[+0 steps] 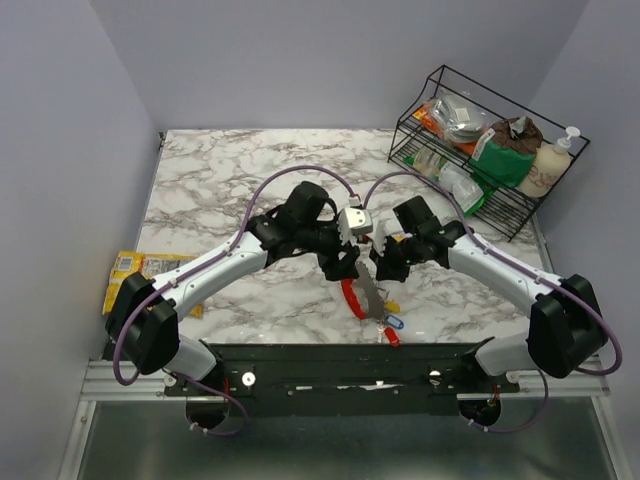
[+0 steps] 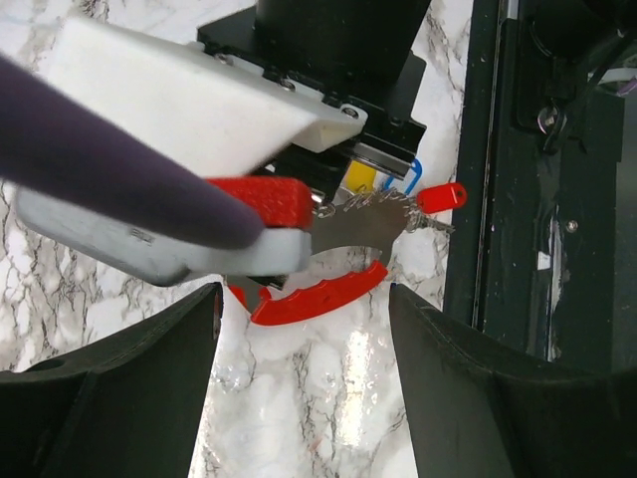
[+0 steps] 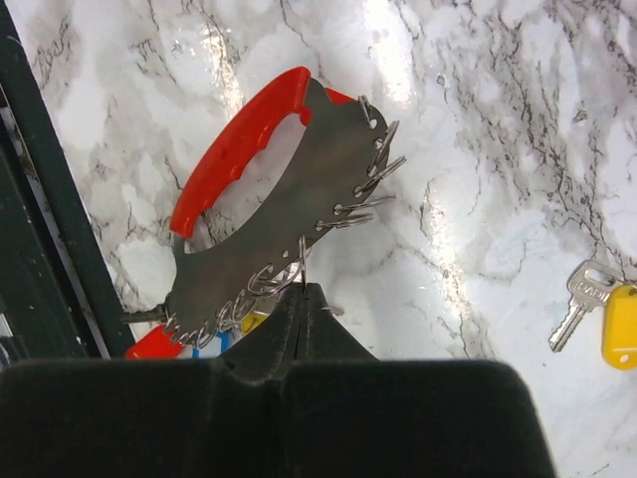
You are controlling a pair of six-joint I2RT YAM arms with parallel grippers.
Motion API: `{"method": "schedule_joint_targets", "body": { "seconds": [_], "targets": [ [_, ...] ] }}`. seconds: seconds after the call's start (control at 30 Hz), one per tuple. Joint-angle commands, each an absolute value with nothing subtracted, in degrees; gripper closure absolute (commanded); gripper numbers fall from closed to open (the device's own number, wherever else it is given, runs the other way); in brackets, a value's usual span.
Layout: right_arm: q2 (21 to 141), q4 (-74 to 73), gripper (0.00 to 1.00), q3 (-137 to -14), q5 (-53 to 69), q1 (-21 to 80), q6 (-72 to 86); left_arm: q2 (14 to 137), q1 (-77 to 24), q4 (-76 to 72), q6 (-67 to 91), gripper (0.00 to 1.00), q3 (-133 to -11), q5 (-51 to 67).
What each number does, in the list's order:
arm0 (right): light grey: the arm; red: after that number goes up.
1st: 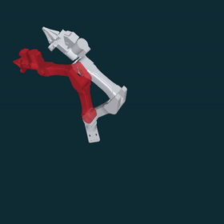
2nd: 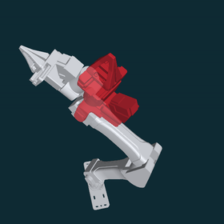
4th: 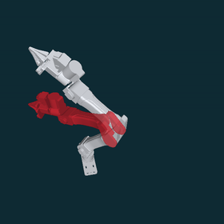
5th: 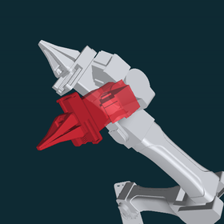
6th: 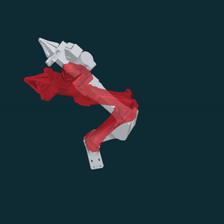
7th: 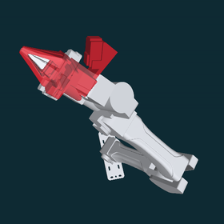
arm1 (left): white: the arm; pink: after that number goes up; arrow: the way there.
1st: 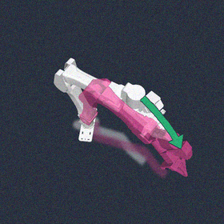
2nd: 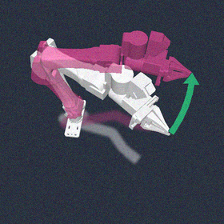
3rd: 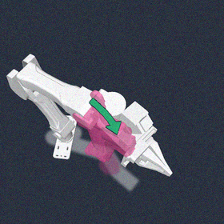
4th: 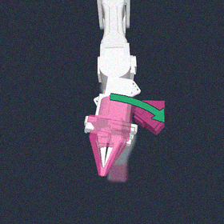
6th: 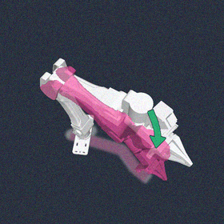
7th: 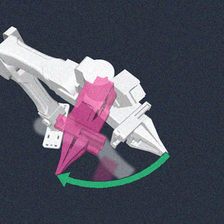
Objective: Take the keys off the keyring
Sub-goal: Remove the key from the keyring.
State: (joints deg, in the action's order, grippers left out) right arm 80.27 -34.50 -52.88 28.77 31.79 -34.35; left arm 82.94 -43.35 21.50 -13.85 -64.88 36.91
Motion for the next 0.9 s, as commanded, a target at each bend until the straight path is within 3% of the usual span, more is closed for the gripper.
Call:
{"method": "schedule_joint_targets", "body": {
  "seconds": [0.0, 0.43, 0.87],
  "targets": [
    [77.8, -32.9, 0.99, -56.6, 28.0, 31.9, -30.0, 81.4, -44.7, 21.5, -14.9, 0.23, -64.2, 37.6],
    [75.4, -32.8, 0.99, -62.6, 23.5, 32.0, -20.1, 83.2, -48.6, 21.6, -15.6, 0.23, -67.8, 27.4],
    [73.8, -32.9, 0.99, -62.1, 23.4, 31.9, -20.4, 87.8, -48.8, 19.6, -15.6, 0.21, -70.0, 21.5]
  ]
}}
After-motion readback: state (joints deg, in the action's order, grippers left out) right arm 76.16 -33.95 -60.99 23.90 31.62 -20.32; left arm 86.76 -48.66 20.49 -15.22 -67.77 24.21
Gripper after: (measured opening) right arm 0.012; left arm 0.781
